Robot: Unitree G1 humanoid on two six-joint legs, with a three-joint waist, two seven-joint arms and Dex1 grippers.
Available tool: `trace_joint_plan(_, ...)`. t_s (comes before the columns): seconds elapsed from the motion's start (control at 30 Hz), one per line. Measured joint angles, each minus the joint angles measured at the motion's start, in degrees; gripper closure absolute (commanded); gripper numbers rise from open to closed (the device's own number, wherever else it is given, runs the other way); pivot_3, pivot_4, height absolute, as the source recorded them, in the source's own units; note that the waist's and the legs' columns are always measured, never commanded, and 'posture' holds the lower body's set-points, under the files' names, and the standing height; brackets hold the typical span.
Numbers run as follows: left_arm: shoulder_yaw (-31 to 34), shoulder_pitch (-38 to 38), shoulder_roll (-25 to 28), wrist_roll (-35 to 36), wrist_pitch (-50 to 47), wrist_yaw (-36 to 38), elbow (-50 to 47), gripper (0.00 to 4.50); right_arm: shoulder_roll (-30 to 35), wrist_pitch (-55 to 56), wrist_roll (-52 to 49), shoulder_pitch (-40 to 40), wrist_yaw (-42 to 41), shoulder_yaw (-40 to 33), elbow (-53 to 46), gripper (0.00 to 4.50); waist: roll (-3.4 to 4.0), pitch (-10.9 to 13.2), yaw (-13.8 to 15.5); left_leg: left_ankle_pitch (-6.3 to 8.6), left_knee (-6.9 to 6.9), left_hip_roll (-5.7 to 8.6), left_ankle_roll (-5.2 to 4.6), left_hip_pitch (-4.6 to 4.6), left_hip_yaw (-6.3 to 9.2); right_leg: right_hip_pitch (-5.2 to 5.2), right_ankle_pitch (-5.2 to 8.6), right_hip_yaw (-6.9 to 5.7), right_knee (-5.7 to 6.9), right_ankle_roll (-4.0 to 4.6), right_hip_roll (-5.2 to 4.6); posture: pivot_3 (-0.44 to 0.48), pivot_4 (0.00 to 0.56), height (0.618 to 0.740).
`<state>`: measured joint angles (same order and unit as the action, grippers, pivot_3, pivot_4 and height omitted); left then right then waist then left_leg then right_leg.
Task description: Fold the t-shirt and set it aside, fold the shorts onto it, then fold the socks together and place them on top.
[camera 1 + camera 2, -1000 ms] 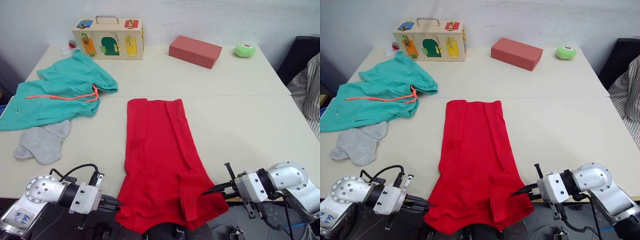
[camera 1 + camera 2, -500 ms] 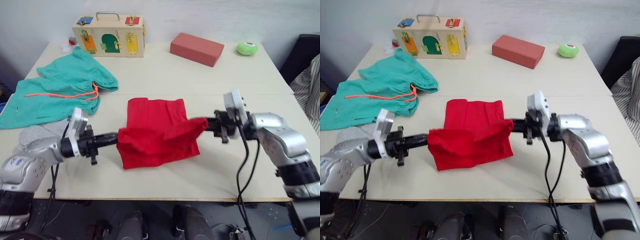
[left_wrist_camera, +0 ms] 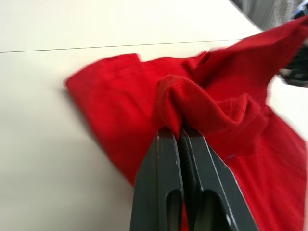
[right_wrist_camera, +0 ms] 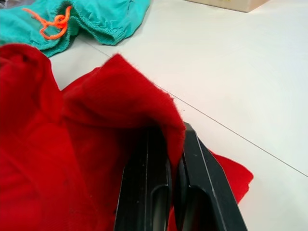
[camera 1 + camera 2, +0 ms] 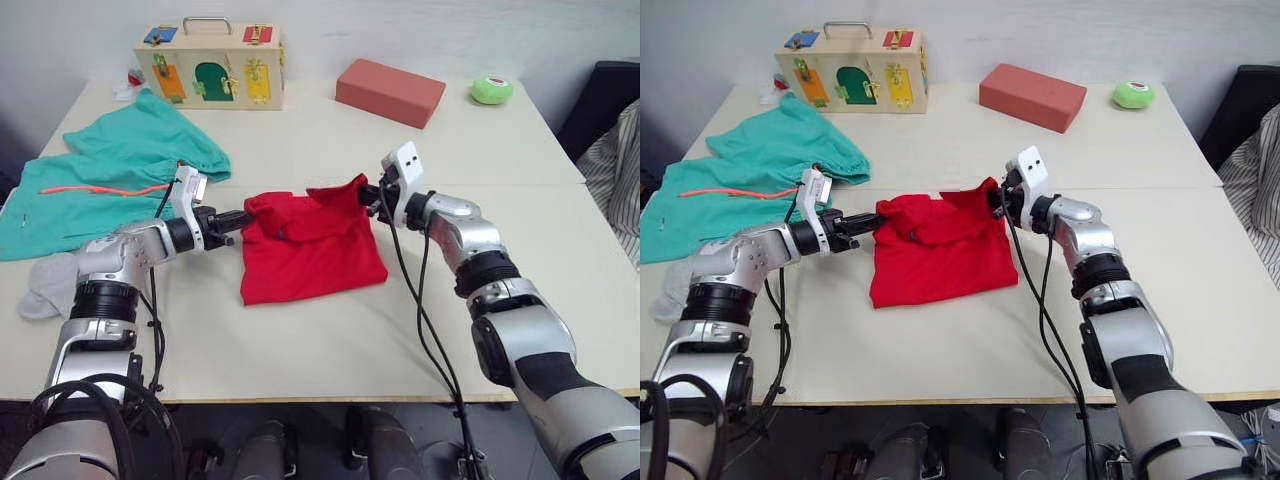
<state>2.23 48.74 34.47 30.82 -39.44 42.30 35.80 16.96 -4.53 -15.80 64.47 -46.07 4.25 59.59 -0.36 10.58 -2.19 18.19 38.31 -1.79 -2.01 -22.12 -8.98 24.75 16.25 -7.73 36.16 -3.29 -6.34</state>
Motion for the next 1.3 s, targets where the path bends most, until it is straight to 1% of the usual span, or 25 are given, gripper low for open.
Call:
trace_joint_plan(0.13,1.47,0.24,-2.02,-2.46,3.75,-0.80,3.21,4.44,-2.06,0.56,3.25,2.74,5.15,-0.71,5.91,4.50,0.00,0.00,-0.85,-0.09,-0.02,-0.01,0.08,0.00,0.05,0.01,0.00,0.00,0.06,0.00,-0.13,0.000,0.150,0.740)
trace_joint_plan(0.27,2.73,0.24,-3.09,-3.86,5.96,-0.93,3.49,4.44,-2.04,-0.52,4.33,2.84,8.97,-3.43,8.59,4.50,0.00,0.00,-1.00,-0.10,-0.02,0.00,0.08,-0.01,0.08,0.00,0.00,0.01,0.07,0.00,-0.15,0.000,0.150,0.740)
trace_joint_plan(0.33,3.93,0.28,-3.50,-4.24,7.02,-1.44,3.85,4.50,-2.01,-0.97,4.33,2.83,9.15,-4.76,8.67,4.02,0.00,0.00,-1.02,-0.10,-0.02,0.00,0.08,0.00,0.08,0.00,0.00,0.01,0.08,0.00,-0.15,0.000,0.150,0.740)
trace_joint_plan(0.4,6.02,0.59,-4.49,-4.29,8.48,-3.04,5.43,4.01,-1.96,-0.85,4.68,2.78,9.27,-4.98,8.65,3.52,0.00,0.00,-1.03,-0.11,-0.02,0.00,0.08,0.01,0.08,0.00,0.00,0.01,0.11,0.00,-0.16,0.000,0.150,0.740)
trace_joint_plan(0.47,8.42,0.58,-5.31,-4.25,9.83,-5.57,5.99,3.52,-1.94,0.10,5.46,2.33,9.89,-5.64,8.61,2.82,0.00,0.00,-1.08,-0.11,-0.02,-0.01,0.09,0.01,0.09,0.01,0.00,0.01,0.11,0.00,-0.17,0.000,0.150,0.740)
trace_joint_plan(0.5,9.51,0.58,-5.40,-4.16,10.16,-6.56,5.96,3.13,-1.93,0.75,5.63,2.02,10.33,-6.07,8.59,2.40,0.00,0.00,-1.12,-0.11,-0.03,-0.01,0.09,0.01,0.09,0.01,0.00,0.02,0.11,0.00,-0.18,0.000,0.150,0.740)
trace_joint_plan(0.53,10.54,0.57,-5.42,-4.13,10.21,-7.31,5.84,2.89,-1.93,1.11,5.66,1.76,10.63,-6.60,8.51,2.14,0.00,0.00,-1.16,-0.11,-0.03,-0.01,0.09,0.01,0.09,0.01,0.00,0.02,0.12,0.00,-0.18,0.000,0.150,0.740)
trace_joint_plan(0.6,11.97,0.22,-5.48,-4.10,10.04,-8.44,5.07,2.22,-1.83,1.45,5.65,1.47,10.80,-7.32,8.24,1.40,0.00,0.00,-1.16,-0.11,-0.03,0.00,0.09,0.01,0.09,0.01,0.00,0.01,0.13,0.00,-0.18,0.000,0.150,0.740)
trace_joint_plan(0.73,13.57,-3.71,-6.56,-3.90,8.95,-10.39,-0.28,0.96,-1.12,-0.17,6.01,0.44,11.82,-7.51,6.25,0.02,0.00,0.00,-1.15,-0.11,-0.02,0.00,0.09,0.02,0.11,0.00,0.00,0.05,0.15,0.00,-0.20,0.000,0.150,0.740)
trace_joint_plan(0.83,14.05,-8.68,-6.67,-3.79,8.18,-11.56,-5.82,0.01,1.31,-1.97,6.35,-2.16,12.98,-8.17,3.80,0.00,0.00,0.00,-1.04,-0.11,-0.02,0.01,0.09,0.01,0.12,0.00,0.00,0.06,0.14,0.00,-0.21,0.000,0.150,0.740)
trace_joint_plan(0.9,14.11,-12.37,-5.78,-4.13,9.28,-10.64,-10.78,0.01,3.21,-2.71,6.41,-4.70,11.65,-8.28,-0.35,0.00,0.00,0.00,-1.02,-0.11,-0.02,0.01,0.09,0.00,0.12,0.01,0.00,0.08,0.13,0.00,-0.21,0.000,0.150,0.740)
trace_joint_plan(1.0,13.88,-17.07,-3.09,-4.15,12.41,-6.11,-18.70,0.01,6.45,-3.40,6.36,-8.60,8.32,-8.27,-8.37,0.00,0.00,0.00,-0.95,-0.11,-0.03,0.00,0.10,0.01,0.12,0.01,0.00,0.07,0.12,0.00,-0.21,0.000,0.150,0.740)
trace_joint_plan(1.07,13.01,-20.20,-0.88,-3.76,14.20,-1.04,-24.67,0.01,8.40,-3.47,6.70,-11.19,5.39,-6.93,-14.63,0.00,0.01,0.00,-0.89,-0.11,-0.04,0.00,0.11,0.03,0.12,0.00,0.00,0.09,0.13,0.00,-0.20,0.000,0.150,0.740)
trace_joint_plan(1.13,9.83,-25.87,3.09,-3.59,19.78,8.97,-34.28,0.01,11.91,-3.49,6.79,-16.16,-0.38,-4.52,-24.67,0.00,0.01,0.00,-0.87,-0.09,-0.12,0.00,0.16,0.04,0.11,0.02,0.00,0.10,0.04,0.00,-0.20,0.000,0.150,0.740)
trace_joint_plan(1.17,7.17,-27.97,5.62,-4.99,23.09,13.17,-38.11,0.01,14.43,-3.72,6.20,-19.81,-5.16,-3.06,-31.05,0.00,0.01,0.00,-0.66,-0.07,-0.16,-0.02,0.18,0.04,0.11,0.00,0.00,0.08,-0.07,0.00,-0.15,0.000,0.150,0.740)
trace_joint_plan(1.23,2.29,-29.42,8.83,-9.40,28.43,17.62,-41.37,0.01,19.49,-0.89,7.02,-26.44,-14.25,2.50,-41.72,0.00,0.05,-0.03,0.04,-0.05,-0.17,-0.02,0.22,0.11,0.11,-0.08,0.00,0.07,-0.11,0.00,-0.11,0.000,0.150,0.740)
trace_joint_plan(1.27,-0.01,-29.51,9.33,-11.83,30.43,18.65,-42.01,0.01,21.09,1.23,8.13,-29.55,-18.11,5.67,-45.79,0.00,0.05,-0.03,0.37,-0.05,-0.14,-0.03,0.23,0.21,0.09,-0.18,0.00,0.08,-0.15,0.00,-0.08,0.000,0.150,0.740)
trace_joint_plan(1.3,-1.98,-29.37,8.78,-14.20,32.09,18.49,-41.71,0.01,21.24,2.84,8.75,-32.09,-19.99,7.87,-48.53,0.00,0.04,-0.03,0.55,-0.05,-0.13,0.00,0.22,0.35,0.00,-0.24,0.00,0.15,-0.21,0.00,-0.11,0.000,0.150,0.740)
